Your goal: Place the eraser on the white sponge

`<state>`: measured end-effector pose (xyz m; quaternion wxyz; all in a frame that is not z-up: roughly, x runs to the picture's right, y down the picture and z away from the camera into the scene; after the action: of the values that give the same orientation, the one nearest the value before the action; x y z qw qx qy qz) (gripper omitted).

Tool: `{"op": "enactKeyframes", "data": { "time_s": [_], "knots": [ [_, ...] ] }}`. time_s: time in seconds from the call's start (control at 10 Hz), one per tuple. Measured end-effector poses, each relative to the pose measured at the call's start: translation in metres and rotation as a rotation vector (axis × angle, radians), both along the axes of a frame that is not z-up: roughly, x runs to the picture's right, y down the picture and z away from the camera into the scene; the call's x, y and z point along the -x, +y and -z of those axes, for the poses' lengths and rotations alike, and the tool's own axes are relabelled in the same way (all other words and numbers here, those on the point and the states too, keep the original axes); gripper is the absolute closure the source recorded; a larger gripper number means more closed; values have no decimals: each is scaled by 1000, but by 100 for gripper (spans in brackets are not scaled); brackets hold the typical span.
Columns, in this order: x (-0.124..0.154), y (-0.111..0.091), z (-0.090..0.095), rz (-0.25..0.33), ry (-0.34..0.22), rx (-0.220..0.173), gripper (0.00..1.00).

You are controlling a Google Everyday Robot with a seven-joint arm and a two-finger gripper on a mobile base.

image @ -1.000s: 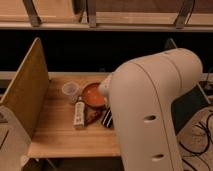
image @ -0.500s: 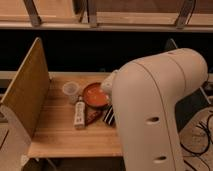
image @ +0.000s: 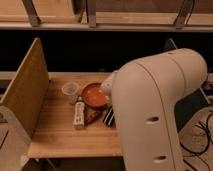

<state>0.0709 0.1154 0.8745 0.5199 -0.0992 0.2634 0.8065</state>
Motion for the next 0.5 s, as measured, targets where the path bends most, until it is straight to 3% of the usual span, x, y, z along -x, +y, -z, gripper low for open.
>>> {"op": "enactKeyframes", "data": {
  "time_s": [0.5],
  "knots": [
    [-5,-19,1,-2,15,-29,100]
  ]
}}
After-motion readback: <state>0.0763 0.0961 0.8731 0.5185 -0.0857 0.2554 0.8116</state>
